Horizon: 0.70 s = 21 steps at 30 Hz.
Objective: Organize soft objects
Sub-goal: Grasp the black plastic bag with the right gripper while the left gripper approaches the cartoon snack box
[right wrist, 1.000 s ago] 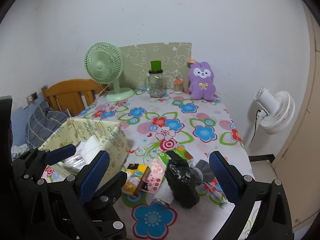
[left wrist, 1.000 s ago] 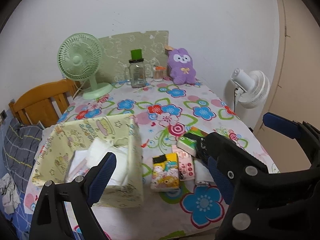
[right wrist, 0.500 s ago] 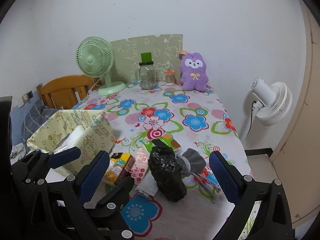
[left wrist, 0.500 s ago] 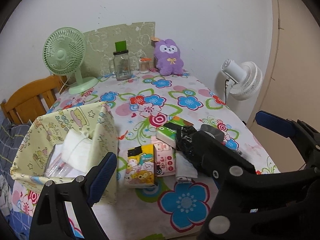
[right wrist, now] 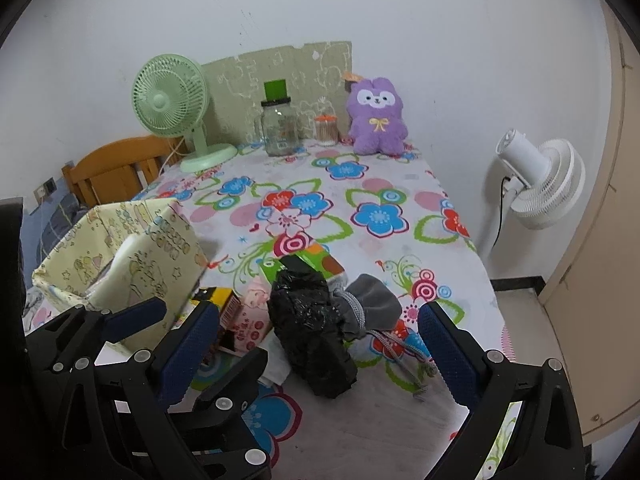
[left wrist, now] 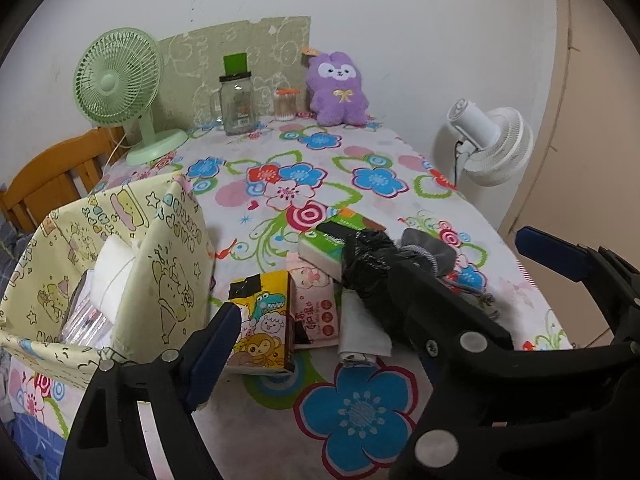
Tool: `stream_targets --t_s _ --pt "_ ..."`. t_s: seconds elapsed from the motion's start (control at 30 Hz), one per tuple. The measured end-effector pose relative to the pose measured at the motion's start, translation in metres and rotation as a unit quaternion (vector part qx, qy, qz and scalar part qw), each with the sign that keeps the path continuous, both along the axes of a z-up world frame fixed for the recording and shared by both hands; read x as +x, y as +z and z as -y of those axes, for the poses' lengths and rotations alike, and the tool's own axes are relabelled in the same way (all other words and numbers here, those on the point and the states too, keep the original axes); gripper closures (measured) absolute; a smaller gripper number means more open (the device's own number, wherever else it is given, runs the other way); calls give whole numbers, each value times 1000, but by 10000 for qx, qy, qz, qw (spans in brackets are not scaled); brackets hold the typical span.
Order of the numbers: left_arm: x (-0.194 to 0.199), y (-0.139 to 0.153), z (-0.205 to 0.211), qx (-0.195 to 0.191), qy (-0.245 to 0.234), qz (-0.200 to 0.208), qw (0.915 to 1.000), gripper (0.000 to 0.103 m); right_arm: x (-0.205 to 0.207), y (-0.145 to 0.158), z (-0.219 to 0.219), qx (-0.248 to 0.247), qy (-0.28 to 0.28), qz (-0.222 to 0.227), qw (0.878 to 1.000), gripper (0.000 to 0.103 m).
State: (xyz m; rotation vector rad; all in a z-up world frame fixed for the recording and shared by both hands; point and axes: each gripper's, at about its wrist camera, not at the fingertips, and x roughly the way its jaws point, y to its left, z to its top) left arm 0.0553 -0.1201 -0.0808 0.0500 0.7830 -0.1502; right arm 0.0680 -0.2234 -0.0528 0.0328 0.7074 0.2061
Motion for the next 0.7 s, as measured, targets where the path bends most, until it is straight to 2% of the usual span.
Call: stream_targets --t_s 0.13,0.43,0.7 --pt "5 -7 0 25 118 -119 9999 20 7 -8 0 7 7 -120 9999 3" --pt "16 -23 1 34 244 -382 9990 21 21 -25 -1 8 49 -388 9992 8" --pt "23 -33 -1 54 321 -532 9981 21 30 -36 -4 38 134 -597 9981 17"
